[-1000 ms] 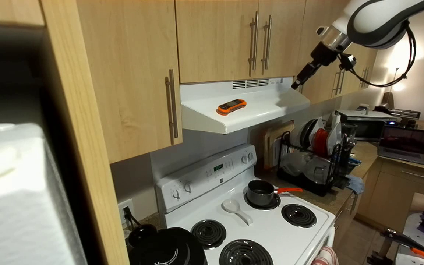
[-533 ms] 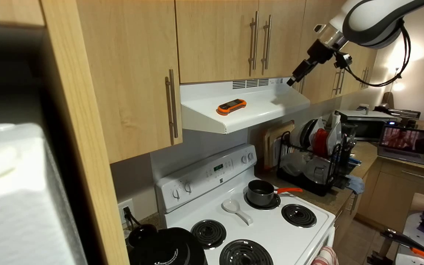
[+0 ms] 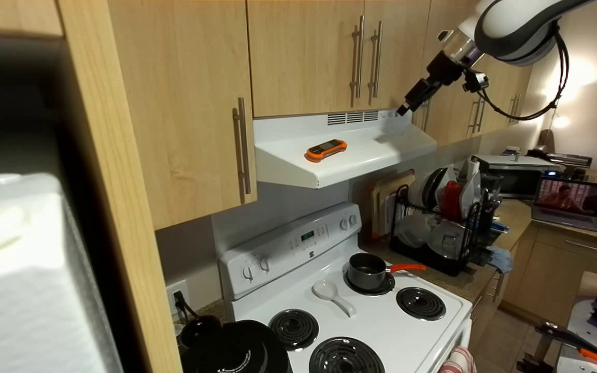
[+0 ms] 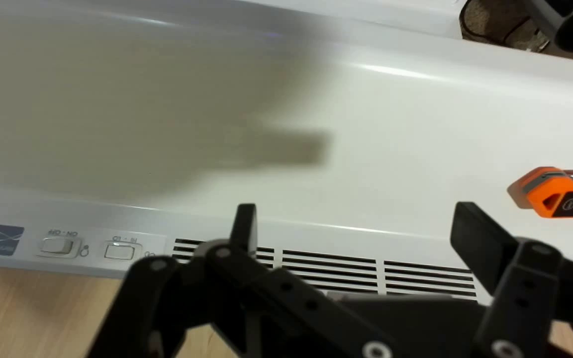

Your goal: Open the left cabinet door

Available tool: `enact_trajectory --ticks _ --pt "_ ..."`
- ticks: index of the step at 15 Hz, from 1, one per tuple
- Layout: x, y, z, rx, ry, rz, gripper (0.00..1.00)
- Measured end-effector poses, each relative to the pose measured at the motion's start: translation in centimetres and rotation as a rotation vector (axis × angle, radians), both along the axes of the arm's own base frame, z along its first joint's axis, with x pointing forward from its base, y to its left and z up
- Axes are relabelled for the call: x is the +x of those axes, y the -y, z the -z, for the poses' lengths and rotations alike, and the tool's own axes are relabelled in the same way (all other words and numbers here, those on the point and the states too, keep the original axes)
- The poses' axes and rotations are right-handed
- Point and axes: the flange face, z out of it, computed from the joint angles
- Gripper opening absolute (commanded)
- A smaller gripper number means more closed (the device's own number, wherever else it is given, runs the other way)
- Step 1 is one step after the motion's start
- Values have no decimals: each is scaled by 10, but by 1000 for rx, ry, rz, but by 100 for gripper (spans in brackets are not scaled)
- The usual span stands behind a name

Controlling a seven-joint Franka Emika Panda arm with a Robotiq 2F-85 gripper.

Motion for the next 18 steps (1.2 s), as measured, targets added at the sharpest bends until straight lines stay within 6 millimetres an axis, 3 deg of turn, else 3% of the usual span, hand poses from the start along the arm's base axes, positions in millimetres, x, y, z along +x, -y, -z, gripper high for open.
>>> enact_trajectory --ticks 18 --pt "10 3 2 21 -3 15 100"
